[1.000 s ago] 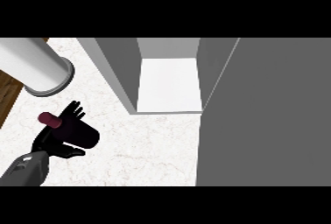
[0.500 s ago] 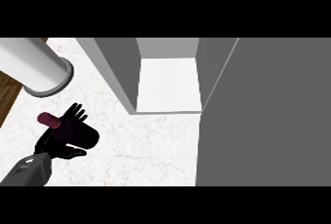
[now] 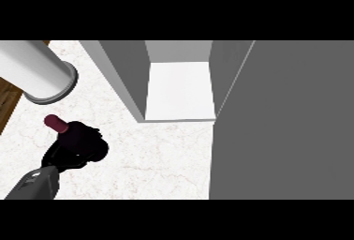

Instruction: Pick up the wine, place it into the cabinet and close the cabinet

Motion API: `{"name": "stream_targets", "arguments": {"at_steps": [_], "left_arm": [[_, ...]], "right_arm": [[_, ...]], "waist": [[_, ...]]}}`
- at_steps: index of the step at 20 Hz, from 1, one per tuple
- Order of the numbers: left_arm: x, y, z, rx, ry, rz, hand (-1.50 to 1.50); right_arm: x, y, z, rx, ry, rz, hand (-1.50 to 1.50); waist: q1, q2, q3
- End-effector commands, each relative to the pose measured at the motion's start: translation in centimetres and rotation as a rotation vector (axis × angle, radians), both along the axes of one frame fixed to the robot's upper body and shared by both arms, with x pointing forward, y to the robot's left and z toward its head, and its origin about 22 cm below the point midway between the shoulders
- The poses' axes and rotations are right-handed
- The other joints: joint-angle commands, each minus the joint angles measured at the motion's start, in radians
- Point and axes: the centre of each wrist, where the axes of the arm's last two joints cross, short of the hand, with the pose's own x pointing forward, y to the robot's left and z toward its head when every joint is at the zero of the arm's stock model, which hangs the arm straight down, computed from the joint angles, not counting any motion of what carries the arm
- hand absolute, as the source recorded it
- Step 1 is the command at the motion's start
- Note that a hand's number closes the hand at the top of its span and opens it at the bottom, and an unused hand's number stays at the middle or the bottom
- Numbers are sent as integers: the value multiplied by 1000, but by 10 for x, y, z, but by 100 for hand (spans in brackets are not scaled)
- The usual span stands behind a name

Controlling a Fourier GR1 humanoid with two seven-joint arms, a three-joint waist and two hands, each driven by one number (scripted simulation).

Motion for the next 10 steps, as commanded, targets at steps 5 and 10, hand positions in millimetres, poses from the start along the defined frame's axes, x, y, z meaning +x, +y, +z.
{"name": "stream_targets", "arguments": {"at_steps": [5, 10], "left_arm": [[7, -13, -1, -86, -85, -73, 150], [-42, -25, -35, -58, -118, 20, 150]], "right_arm": [[8, -2, 1, -5, -2, -10, -150], [-7, 2, 6, -7, 4, -24, -150]], "waist": [[-5, 2, -1], [14, -7, 1]]}}
